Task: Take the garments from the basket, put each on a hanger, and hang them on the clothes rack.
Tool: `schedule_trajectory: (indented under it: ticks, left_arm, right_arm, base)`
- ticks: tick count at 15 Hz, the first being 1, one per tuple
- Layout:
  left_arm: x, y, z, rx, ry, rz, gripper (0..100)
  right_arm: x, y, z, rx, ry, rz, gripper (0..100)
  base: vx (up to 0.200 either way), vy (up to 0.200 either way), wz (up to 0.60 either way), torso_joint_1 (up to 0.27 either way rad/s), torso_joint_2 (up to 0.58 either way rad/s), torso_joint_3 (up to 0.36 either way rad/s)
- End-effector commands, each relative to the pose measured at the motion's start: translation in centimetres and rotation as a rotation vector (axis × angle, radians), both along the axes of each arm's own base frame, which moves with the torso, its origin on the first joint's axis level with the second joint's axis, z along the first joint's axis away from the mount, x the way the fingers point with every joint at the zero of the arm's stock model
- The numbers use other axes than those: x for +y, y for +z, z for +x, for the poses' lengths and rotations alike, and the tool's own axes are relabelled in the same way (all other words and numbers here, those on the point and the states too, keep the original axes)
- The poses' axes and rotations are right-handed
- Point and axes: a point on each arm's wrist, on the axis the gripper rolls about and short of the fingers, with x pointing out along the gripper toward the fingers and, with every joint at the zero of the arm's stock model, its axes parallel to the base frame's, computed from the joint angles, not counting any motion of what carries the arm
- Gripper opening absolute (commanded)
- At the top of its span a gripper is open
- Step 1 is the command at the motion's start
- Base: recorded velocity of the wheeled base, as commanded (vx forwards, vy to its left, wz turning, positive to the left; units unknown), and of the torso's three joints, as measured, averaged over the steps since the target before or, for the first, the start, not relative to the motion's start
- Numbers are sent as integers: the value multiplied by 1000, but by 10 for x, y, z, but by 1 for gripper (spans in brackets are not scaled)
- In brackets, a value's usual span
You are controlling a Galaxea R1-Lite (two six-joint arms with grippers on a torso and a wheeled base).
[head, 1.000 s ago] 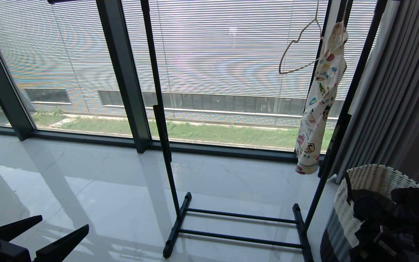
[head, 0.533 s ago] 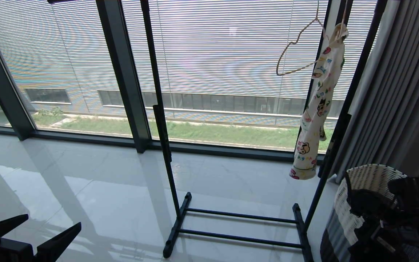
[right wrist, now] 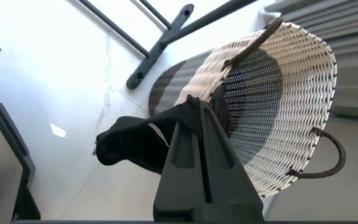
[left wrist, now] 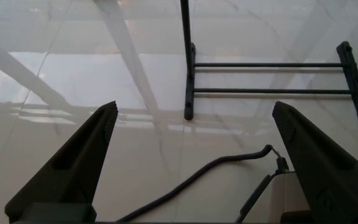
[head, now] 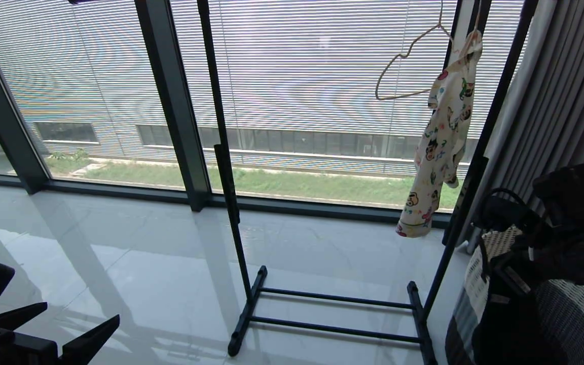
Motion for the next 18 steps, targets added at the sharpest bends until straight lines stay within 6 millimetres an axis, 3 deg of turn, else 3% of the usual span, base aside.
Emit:
schedule_trajectory:
  ticks: [1, 8, 10, 12, 15, 18]
  left_arm:
    - [0, 0, 0, 3, -2, 2, 100]
    - [-2, 2, 2, 0, -26, 5, 100]
    - [-8, 5, 2, -16, -84, 2, 100]
    - [-28, 26, 20, -109, -201, -72, 100]
    - [-67, 54, 63, -208, -294, -200, 100]
    - [-110, 46, 78, -118, -443, -189, 100]
  right_arm:
    - [4, 21, -6, -78, 24, 26, 0]
    - [18, 33, -4, -108, 99, 72, 0]
    - [21, 36, -2, -109, 122, 102, 0]
    - [28, 47, 1, -123, 177, 173, 0]
    - [47, 64, 2, -148, 265, 278, 0]
    - [65, 82, 2, -181, 315, 353, 0]
  base:
    - [-200, 0, 0, 7, 2, -7]
    - [-200, 0, 0, 2, 3, 3]
    - [0, 0, 0, 0, 0, 0]
    - [0, 0, 0, 0, 0, 0]
    - [0, 0, 0, 0, 0, 0]
    - [0, 0, 0, 0, 0, 0]
